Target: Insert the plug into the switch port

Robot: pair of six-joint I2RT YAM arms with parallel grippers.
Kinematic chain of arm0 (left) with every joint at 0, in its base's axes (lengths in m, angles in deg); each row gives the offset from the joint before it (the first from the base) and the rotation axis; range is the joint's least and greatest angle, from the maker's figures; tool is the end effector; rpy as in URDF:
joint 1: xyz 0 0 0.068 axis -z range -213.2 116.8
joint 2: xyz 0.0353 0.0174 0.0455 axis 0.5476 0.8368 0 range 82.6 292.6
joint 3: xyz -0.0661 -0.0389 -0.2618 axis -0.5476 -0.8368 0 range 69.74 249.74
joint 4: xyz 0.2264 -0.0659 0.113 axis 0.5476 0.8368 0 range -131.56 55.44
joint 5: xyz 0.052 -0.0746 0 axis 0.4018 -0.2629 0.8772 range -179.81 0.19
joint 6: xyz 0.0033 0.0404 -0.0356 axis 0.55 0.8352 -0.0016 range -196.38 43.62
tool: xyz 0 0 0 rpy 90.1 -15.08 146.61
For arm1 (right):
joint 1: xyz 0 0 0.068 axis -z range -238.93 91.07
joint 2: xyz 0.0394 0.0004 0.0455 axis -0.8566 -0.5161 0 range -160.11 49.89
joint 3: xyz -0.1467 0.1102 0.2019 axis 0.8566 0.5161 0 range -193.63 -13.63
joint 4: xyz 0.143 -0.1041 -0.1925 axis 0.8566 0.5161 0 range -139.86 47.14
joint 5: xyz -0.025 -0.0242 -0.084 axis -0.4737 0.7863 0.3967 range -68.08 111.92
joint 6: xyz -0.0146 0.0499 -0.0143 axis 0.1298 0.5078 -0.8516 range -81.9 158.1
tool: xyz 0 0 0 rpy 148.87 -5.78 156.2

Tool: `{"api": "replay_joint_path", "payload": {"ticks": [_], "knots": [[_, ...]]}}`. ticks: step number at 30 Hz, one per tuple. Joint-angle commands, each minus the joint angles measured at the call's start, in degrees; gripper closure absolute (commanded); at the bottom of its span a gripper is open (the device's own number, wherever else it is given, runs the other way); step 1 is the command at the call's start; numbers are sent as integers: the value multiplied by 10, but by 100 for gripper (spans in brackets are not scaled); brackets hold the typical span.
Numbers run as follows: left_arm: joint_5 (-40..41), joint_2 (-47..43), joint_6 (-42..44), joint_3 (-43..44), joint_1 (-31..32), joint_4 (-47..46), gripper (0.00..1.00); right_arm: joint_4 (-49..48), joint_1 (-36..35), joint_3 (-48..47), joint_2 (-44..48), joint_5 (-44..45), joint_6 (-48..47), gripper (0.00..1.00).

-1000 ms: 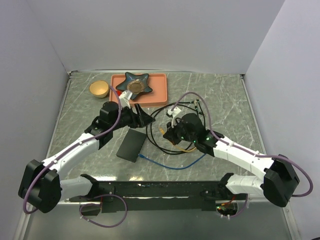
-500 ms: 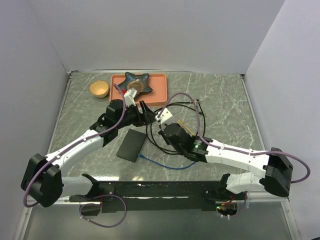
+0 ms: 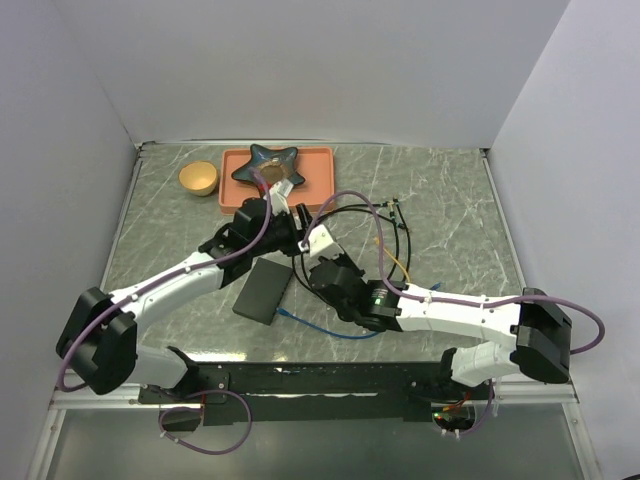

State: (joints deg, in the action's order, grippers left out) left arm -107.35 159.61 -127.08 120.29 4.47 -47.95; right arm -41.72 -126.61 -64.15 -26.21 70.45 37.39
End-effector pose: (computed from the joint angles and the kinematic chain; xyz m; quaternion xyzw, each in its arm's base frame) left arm 0.2374 -0.1968 0.2782 -0.0050 0.8146 -0.4844 0.3191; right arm 0.1328 0.2531 0.2640 -0.2915 0.7738 -0.0651 0.5586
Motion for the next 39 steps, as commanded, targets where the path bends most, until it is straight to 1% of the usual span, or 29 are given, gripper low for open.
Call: {"api": "replay_joint_path", "payload": {"ticks": [1,4,5,6,8,9,11,12,13,14,18,23,24,25,26,27,28,30,32,34,36,37,38,39], "knots": [[15,17,-9,35,12,-14,31,-25,-6,-30,4,38,-2,100],[25,24,-6,41,19,-16,34,-17,-9,-38,1,31,2,100],[27,24,-8,40,21,-25,37,-12,-10,-42,0,30,4,100],[28,26,-8,39,22,-28,44,-11,-11,-43,-2,31,4,100],[29,30,-9,41,24,-28,54,-13,-12,-42,-5,29,3,100],[30,30,-8,42,24,-27,63,-10,-13,-43,-5,30,5,100],[37,29,-6,41,26,-28,76,-11,-17,-41,-1,24,6,100],[38,30,-6,39,26,-31,88,-22,-20,-37,1,18,6,100],[40,31,-7,39,27,-32,95,-25,-20,-34,6,11,5,100],[44,31,-6,39,27,-32,99,-27,-21,-32,7,10,5,100],[55,17,-5,30,28,-39,99,-22,-21,-34,11,2,5,100],[61,9,2,25,28,-39,99,-47,-20,-11,33,-26,6,100],[60,7,2,25,28,-39,99,-48,-19,-11,38,-35,21,100],[63,4,3,25,28,-37,99,-51,-18,-9,40,-42,17,95],[65,2,4,20,28,-38,99,-51,-18,-9,42,-46,16,88],[68,-4,2,18,28,-37,99,-51,-18,-8,45,-46,16,77],[73,-6,8,17,28,-32,99,-50,-18,-5,46,-48,15,58],[84,-16,14,18,28,-26,99,-53,-12,0,62,-61,22,42],[87,-27,22,9,28,-34,99,-50,7,8,81,-84,33,39],[92,-44,30,-7,28,-47,99,-52,28,23,117,-149,43,36],[96,-62,40,-13,28,-56,99,-66,69,39,163,-199,48,32],[102,-69,52,-21,28,-57,99,-73,89,57,180,-295,48,29],[103,-84,56,-28,28,-71,99,-80,121,65,209,-334,48,29],[104,-93,60,-35,27,-78,99,-80,136,71,221,-373,48,23]]}}
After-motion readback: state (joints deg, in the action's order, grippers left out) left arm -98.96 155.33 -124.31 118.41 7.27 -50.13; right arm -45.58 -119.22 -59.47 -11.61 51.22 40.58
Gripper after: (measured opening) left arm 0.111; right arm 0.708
